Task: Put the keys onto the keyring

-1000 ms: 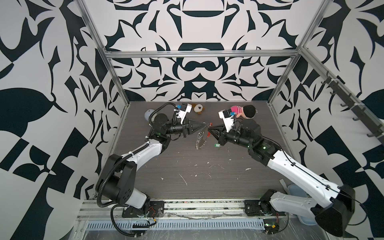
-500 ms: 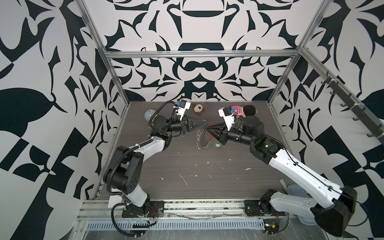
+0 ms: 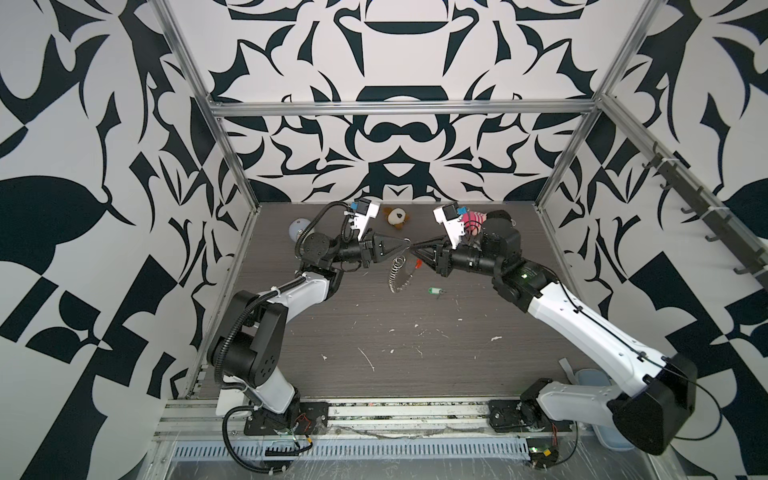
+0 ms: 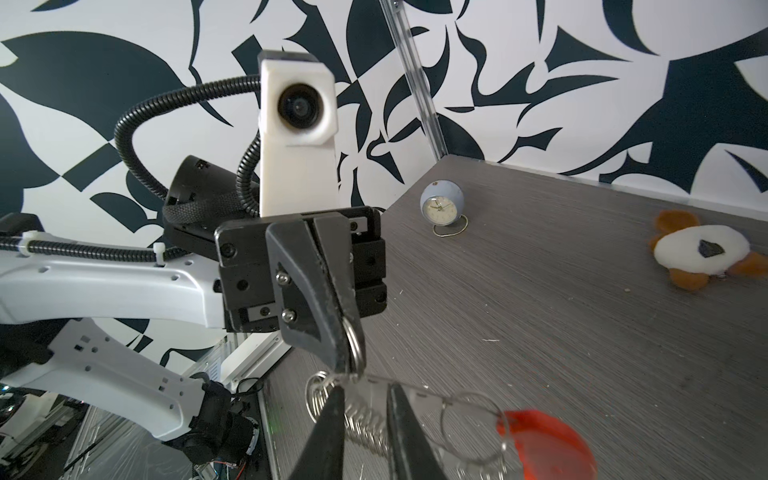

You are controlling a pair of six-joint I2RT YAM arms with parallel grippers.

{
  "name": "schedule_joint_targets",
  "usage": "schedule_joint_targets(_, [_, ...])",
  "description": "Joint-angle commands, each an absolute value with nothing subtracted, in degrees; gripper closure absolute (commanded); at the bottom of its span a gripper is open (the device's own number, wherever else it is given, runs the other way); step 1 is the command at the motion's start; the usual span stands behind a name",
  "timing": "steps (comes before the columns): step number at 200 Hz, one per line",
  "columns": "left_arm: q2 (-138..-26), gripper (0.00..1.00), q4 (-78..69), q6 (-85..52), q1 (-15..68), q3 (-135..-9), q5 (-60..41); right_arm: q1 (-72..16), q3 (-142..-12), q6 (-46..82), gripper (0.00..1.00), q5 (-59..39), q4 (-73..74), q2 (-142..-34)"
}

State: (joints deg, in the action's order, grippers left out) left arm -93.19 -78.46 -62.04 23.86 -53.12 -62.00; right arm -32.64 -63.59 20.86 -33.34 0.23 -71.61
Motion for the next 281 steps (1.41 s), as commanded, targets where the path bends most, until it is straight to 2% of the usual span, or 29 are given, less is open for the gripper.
schedule_joint_targets(1, [-91.7, 1.0, -82.5, -62.2, 23.6, -54.0, -62.3, -32.7, -66.4, 22.4, 0.78, -36.1, 4.0, -71.4])
schedule_joint_targets(72, [-90.9, 1.0, -82.5, -62.5, 23.6, -53.5, -62.7, -32.6, -67.8, 23.8, 0.79, -37.7, 5.9, -73.6])
schedule_joint_targets(93, [-90.6, 1.0, -82.5, -62.5, 23.6, -53.1, -62.8, -32.6, -68.5, 24.5, 0.85, -38.2, 7.1, -74.8])
schedule_joint_targets(115, [-90.3, 1.0, -82.4, -62.5, 23.5, -52.6, -62.9, -32.6, -69.1, 25.7, 1.0, -39.3, 8.5, -76.4])
schedule_joint_targets(169, [-90.0, 1.0, -79.1, -60.2, 21.5, -51.4, -62.3, -32.6, -67.9, 27.5, 1.0, -39.6, 12.8, -79.0])
schedule_joint_targets(209, [-86.9, 0.87, -65.6, -48.1, 19.1, -48.1, -58.0, -32.6, -64.3, 28.2, 1.0, -32.9, 18.5, -80.5])
schedule_joint_targets(245, [-81.7, 0.82, -43.4, -31.2, 19.1, -47.6, -51.0, -32.6, -61.3, 28.9, 1.0, -28.3, 25.8, -83.0])
schedule_joint_targets(281, [-78.6, 0.77, -33.4, -23.8, 19.1, -47.7, -45.3, -32.6, -60.6, 27.5, 1.0, -27.5, 28.1, -85.4])
